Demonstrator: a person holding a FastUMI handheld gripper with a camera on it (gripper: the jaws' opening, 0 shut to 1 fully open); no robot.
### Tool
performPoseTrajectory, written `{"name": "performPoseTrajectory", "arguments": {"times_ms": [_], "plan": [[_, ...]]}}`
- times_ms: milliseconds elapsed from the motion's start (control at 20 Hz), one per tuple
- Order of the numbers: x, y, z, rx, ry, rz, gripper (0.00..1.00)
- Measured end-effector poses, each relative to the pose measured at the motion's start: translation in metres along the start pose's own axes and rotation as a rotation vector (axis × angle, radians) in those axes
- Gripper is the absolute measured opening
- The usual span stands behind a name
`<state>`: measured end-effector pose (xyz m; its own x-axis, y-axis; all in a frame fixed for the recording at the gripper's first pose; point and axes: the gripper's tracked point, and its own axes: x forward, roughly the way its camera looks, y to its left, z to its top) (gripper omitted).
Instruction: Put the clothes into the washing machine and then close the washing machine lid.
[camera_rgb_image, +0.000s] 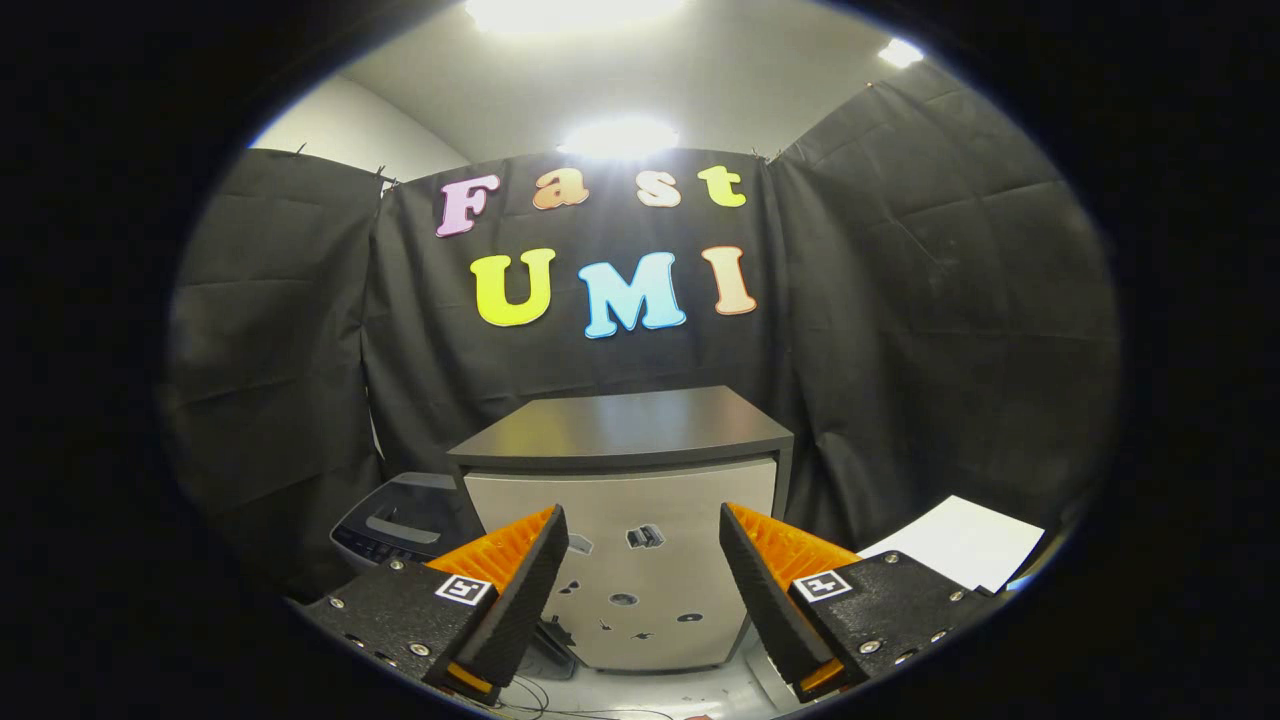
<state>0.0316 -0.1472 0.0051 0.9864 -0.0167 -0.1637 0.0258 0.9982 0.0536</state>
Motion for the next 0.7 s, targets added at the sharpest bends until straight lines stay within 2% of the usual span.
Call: {"name": "performPoseTrajectory", "arguments": {"times_ms": [700], "plan": [[-0.008, 0.015, 0.001, -0.015, 0.010, 0.002, 0.94]]}}
